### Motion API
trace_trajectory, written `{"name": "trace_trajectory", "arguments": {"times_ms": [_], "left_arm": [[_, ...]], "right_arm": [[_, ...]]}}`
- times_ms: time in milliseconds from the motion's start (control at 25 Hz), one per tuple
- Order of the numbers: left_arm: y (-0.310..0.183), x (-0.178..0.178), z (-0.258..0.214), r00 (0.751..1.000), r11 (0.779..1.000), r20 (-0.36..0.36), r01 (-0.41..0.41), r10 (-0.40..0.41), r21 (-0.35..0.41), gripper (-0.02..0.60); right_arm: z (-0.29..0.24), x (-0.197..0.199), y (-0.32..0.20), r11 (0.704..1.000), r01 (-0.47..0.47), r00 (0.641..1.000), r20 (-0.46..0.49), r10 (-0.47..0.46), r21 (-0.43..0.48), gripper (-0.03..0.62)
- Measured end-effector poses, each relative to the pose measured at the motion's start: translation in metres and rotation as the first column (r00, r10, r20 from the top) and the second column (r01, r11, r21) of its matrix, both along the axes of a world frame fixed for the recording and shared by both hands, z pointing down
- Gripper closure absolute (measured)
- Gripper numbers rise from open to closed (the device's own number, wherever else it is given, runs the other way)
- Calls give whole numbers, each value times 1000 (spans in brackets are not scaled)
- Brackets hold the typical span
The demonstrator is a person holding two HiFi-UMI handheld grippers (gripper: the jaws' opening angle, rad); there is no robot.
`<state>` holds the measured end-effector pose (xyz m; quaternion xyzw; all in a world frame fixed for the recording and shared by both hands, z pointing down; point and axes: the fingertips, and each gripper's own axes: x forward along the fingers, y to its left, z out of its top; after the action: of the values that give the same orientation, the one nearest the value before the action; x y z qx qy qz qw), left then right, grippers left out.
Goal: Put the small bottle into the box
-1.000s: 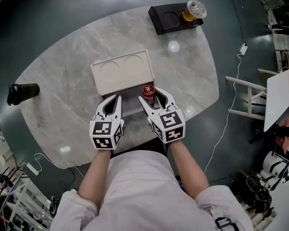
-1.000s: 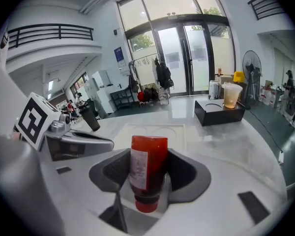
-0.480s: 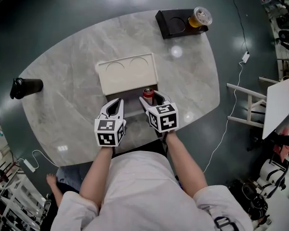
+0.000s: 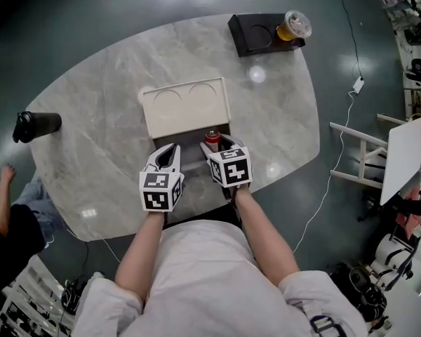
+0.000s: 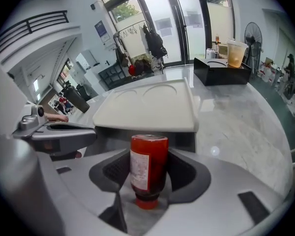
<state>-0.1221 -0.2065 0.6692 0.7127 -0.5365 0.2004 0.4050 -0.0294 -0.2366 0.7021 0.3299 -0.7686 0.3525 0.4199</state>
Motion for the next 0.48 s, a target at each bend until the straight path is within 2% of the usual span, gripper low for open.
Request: {"name": "trace_trajectory", "arguments": {"times_ms": [480], "left_arm": [[0, -6, 7, 1000, 1000, -1, 5, -5, -18, 561]], "right_arm": [[20, 3, 0, 998, 2, 998, -60, -6, -64, 358]]}}
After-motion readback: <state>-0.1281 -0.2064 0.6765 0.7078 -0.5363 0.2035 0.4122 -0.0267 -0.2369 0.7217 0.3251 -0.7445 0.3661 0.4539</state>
